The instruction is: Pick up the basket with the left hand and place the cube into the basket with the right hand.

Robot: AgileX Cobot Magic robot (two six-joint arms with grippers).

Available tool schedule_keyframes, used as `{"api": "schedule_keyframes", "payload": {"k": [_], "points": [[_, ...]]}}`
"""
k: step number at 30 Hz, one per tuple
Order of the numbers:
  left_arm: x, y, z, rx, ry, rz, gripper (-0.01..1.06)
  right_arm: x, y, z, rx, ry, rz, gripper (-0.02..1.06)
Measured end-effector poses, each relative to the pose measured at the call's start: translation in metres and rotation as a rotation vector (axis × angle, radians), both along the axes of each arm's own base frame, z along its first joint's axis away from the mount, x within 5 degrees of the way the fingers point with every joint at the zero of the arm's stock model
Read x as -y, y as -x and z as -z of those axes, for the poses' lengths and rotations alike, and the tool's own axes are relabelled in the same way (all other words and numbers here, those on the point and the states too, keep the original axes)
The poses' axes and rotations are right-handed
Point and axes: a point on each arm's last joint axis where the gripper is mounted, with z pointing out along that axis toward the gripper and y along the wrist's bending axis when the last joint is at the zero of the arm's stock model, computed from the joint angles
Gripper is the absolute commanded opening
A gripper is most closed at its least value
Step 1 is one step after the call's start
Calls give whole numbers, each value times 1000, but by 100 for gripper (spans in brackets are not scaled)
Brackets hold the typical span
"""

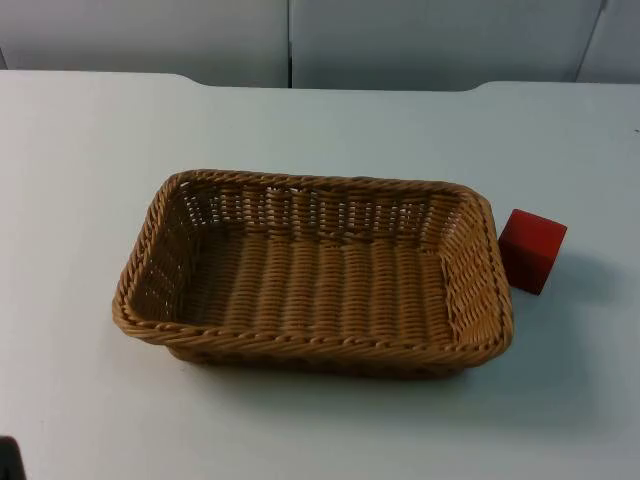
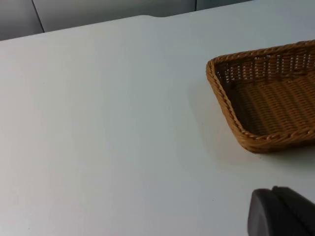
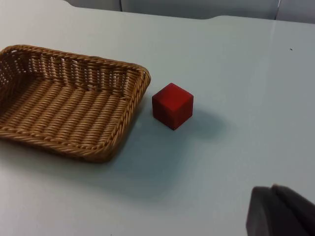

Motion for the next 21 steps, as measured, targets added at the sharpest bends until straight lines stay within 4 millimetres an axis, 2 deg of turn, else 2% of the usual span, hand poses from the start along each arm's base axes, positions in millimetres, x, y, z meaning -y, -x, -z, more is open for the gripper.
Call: {"api": "schedule_keyframes", "payload": {"k": [6, 8, 9, 10, 12, 15, 16, 18, 19, 20, 21], "points": [[5, 0, -5, -13, 87, 14, 0, 0, 0, 0, 0, 0, 0, 0], [12, -6, -20, -44, 140, 51, 0, 0, 0, 0, 0, 0, 0, 0], [19, -20, -32, -112, 151, 94, 0, 0, 0, 0, 0, 0, 0, 0], [19, -20, -32, -112, 151, 94, 0, 0, 0, 0, 0, 0, 0, 0], [29, -45, -47, -193, 145, 160, 0, 0, 0, 0, 0, 0, 0, 0], [50, -96, -55, -328, 167, 282, 0, 0, 0, 0, 0, 0, 0, 0], [50, -96, -55, -328, 167, 282, 0, 0, 0, 0, 0, 0, 0, 0], [67, -135, -48, -428, 221, 367, 0, 0, 0, 0, 0, 0, 0, 0], [77, -160, -37, -486, 246, 430, 0, 0, 0, 0, 0, 0, 0, 0], [77, -160, -37, -486, 246, 430, 0, 0, 0, 0, 0, 0, 0, 0], [83, -177, -27, -539, 273, 453, 0, 0, 0, 0, 0, 0, 0, 0]]}}
